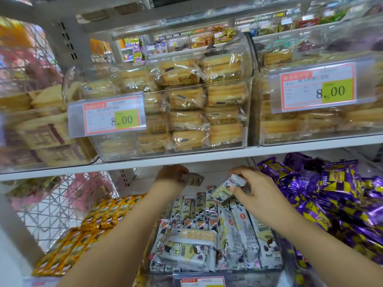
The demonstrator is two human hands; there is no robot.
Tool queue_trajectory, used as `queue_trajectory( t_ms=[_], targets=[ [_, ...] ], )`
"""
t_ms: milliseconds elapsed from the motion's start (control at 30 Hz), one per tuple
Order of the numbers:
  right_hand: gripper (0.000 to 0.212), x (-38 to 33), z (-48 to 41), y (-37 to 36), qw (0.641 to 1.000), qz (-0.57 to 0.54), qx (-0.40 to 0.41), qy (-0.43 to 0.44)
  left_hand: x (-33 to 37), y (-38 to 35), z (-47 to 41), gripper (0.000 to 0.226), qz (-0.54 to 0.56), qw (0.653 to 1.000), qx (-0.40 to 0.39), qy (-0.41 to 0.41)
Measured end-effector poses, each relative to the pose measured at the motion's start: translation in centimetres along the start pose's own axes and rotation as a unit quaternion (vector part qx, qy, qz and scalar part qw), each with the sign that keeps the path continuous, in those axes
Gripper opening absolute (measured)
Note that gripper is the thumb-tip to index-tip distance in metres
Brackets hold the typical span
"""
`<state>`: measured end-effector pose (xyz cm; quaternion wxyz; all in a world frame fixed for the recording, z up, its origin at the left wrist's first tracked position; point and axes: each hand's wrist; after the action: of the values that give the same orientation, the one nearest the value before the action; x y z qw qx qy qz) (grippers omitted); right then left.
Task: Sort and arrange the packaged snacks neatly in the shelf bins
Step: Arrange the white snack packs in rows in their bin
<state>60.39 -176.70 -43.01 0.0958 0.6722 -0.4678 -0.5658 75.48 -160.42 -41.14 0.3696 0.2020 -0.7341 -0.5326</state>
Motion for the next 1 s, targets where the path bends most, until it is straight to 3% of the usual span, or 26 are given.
queue_trajectory(
  t_ms=[167,267,400,733,800,867,933,1000],
  targets=[
    [0.022,-0.1,0.0,0.3,1.0,-0.011,0.008,-0.002,0.0,-0.3,-0.5,0.014,0.005,0.998,0.012,0.055],
    [0.023,-0.2,0.0,0.3,1.0,-0.011,0.01,-0.002,-0.3,-1.0,-0.8,0.029,0.005,0.998,-0.018,0.052],
    [0.023,-0.3,0.0,0.2,1.0,-0.015,0.008,-0.001,-0.9,-3.0,-1.4,0.036,-0.035,0.988,-0.141,0.047],
    [0.018,-0.4,-0.3,-0.4,1.0,-0.006,0.016,-0.019,-1.2,-4.5,-0.4,0.043,-0.031,0.976,-0.211,0.048],
    [0.019,-0.8,-0.2,-0.3,0.999,-0.02,0.015,-0.034,-0.7,-2.8,0.2,0.044,0.026,0.984,-0.168,0.052],
    [0.021,-1.3,-0.1,-0.5,0.998,-0.046,0.002,-0.053,-0.7,-1.1,1.1,0.036,0.154,0.983,-0.096,0.038],
    [0.022,-1.9,0.1,-1.0,0.991,-0.105,-0.023,-0.083,-0.9,0.5,2.7,0.031,0.352,0.933,-0.068,0.04],
    [0.023,-2.8,0.3,-1.8,0.981,-0.154,-0.047,-0.104,-1.3,1.6,4.3,0.039,0.479,0.874,-0.062,0.053]
  ],
)
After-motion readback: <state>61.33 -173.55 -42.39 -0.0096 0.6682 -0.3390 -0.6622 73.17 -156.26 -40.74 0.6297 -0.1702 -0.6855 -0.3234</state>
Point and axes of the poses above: each hand's wrist, its own z-axis away from the middle knuckle, its own y-axis out of the back of the hand, x = y × z, and after that the axes turned 12 degrees about -y, right-handed
